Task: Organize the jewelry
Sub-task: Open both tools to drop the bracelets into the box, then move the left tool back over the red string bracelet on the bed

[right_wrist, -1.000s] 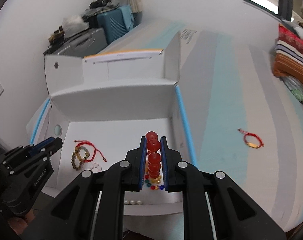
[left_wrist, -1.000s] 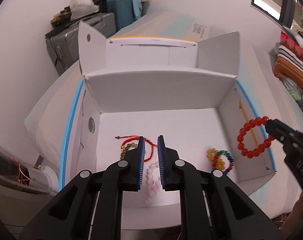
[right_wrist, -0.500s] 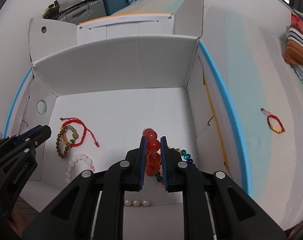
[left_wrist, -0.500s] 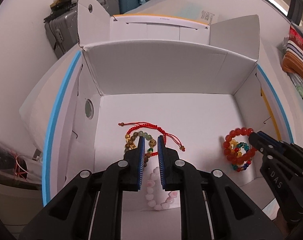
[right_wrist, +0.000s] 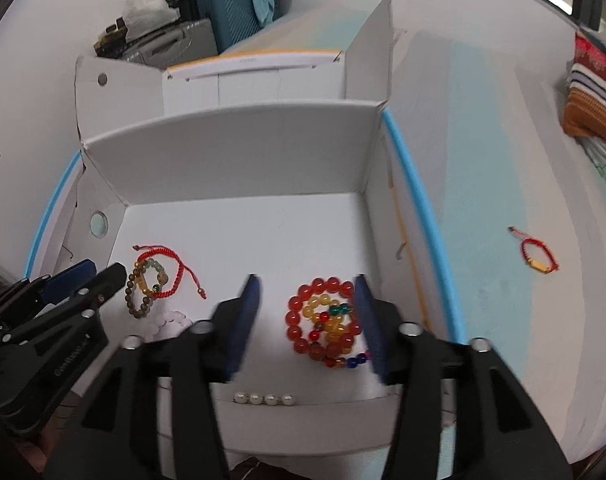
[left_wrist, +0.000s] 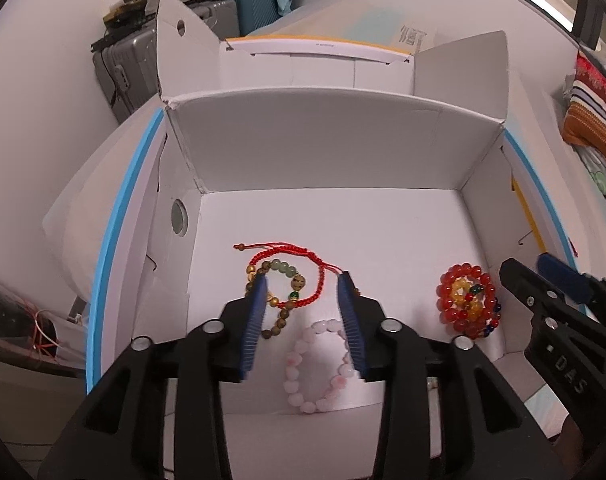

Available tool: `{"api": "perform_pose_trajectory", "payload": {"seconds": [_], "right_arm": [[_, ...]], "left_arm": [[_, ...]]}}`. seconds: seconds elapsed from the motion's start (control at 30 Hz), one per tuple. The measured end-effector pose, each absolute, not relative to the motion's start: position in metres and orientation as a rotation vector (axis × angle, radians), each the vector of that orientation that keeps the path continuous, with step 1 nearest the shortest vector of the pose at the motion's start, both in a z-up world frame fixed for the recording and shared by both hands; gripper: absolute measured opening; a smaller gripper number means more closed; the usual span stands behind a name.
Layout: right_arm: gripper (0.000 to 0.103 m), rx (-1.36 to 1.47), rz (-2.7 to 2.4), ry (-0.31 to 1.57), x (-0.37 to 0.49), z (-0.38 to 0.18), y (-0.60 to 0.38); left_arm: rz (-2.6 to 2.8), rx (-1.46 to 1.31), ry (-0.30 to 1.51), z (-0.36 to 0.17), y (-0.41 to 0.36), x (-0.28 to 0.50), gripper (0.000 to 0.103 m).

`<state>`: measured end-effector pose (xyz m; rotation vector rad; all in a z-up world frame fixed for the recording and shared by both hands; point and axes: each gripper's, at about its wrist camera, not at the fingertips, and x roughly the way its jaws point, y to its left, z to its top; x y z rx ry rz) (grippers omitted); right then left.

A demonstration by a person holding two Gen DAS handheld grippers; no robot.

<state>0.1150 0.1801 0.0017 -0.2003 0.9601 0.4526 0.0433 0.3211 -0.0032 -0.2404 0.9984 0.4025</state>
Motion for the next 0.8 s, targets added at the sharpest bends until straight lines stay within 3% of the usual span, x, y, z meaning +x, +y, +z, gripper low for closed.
{"api": "perform_pose_trajectory", "payload": {"seconds": [0.07, 0.17, 0.47, 0.8], "right_arm": [[0.067, -0.192, 0.443, 0.931, 0.114, 0.010, 0.171], [0.080, -0.172, 0.412, 0.907, 0.113, 0.021, 0.151], [0.094, -0.138, 0.315, 0.841, 0.124, 0.042, 0.071], [0.095, -0.094, 0.206, 0.810, 0.135, 0.045, -0.027]], "left_arm": [[0.410, -0.234, 0.983, 0.001, 0.316, 0.044, 0.068], [0.416, -0.216, 0.948, 0.009, 0.304, 0.046, 0.083], [0.349, -0.179, 0.911, 0.024, 0.248, 0.068, 0.097], [0.235, -0.118, 0.892, 0.032, 0.157, 0.103, 0.097]]}}
